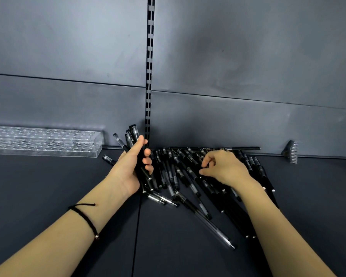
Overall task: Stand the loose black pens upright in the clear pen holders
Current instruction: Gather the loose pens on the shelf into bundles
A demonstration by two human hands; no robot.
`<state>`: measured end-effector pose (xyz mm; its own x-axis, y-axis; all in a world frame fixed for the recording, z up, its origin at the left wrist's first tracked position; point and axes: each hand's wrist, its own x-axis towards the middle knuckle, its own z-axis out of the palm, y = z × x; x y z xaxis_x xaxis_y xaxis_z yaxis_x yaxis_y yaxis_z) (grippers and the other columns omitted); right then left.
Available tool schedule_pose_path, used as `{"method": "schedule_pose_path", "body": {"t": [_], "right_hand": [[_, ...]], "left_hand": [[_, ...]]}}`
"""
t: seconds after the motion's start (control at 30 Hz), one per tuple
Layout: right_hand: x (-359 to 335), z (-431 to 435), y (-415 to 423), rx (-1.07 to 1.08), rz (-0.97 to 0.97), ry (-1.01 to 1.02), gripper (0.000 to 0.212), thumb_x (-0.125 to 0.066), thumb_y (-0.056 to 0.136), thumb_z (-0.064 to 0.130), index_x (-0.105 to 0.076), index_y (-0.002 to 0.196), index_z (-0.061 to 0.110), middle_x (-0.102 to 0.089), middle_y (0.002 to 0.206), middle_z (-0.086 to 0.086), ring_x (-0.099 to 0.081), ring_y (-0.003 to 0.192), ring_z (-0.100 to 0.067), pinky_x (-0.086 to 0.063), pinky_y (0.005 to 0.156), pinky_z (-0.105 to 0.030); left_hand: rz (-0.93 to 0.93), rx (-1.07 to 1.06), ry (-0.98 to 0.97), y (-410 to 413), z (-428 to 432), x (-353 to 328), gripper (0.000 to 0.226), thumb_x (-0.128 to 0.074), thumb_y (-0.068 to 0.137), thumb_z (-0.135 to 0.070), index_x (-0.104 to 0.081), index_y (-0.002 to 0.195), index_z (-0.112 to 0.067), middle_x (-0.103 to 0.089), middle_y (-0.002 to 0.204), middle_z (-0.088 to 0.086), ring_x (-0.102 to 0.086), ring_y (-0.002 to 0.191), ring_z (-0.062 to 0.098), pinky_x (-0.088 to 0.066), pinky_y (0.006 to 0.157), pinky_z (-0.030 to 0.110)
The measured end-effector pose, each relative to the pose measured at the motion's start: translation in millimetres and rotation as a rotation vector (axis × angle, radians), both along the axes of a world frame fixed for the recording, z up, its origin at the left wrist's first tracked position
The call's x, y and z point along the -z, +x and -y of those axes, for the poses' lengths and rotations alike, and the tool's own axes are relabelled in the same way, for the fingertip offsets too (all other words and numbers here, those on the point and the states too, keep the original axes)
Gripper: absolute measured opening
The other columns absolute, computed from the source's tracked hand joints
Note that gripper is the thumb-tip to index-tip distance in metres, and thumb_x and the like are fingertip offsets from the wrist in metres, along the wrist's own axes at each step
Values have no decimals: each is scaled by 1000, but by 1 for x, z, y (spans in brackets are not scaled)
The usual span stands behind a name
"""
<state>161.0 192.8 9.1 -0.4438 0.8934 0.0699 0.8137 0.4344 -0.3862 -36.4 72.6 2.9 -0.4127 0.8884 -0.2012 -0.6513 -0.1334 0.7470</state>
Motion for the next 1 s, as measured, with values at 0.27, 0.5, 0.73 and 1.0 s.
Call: {"method": "schedule_pose_path", "body": {"t": [0.27, 0.5, 0.73, 1.0], "right_hand": [[2, 1, -2, 54, -6, 116, 23, -57, 86, 18, -63, 77, 38, -52, 77, 15, -55, 79, -15, -43, 67, -27], [1, 7, -10, 56, 31, 50, 32, -69, 74, 64, -69, 77, 31, -56, 63, 14, -58, 69, -6, -40, 66, -26], [-4, 13, -17, 33, 98, -30, 39, -70, 74, 63, -71, 79, 24, -69, 84, 10, -66, 85, -10, -49, 71, -28], [-6, 18, -22, -31, 89, -130, 33, -73, 75, 57, -67, 72, 25, -71, 95, 9, -64, 96, -10, -54, 82, -33]], "left_hand": [[-4, 12, 2, 1, 0, 0, 18, -65, 88, -37, -61, 84, -21, -51, 56, -7, -38, 41, 5, -34, 38, 16], [2, 18, -3, 0, -1, 2, 18, -66, 88, -38, -61, 84, -21, -51, 57, -7, -38, 41, 5, -35, 38, 17], [11, 30, 2, -1, -2, 4, 18, -66, 86, -38, -61, 85, -21, -51, 58, -7, -39, 42, 5, -35, 37, 17], [19, 68, -7, 1, -3, 6, 18, -64, 89, -36, -61, 83, -19, -51, 58, -7, -40, 42, 5, -36, 37, 17]]}}
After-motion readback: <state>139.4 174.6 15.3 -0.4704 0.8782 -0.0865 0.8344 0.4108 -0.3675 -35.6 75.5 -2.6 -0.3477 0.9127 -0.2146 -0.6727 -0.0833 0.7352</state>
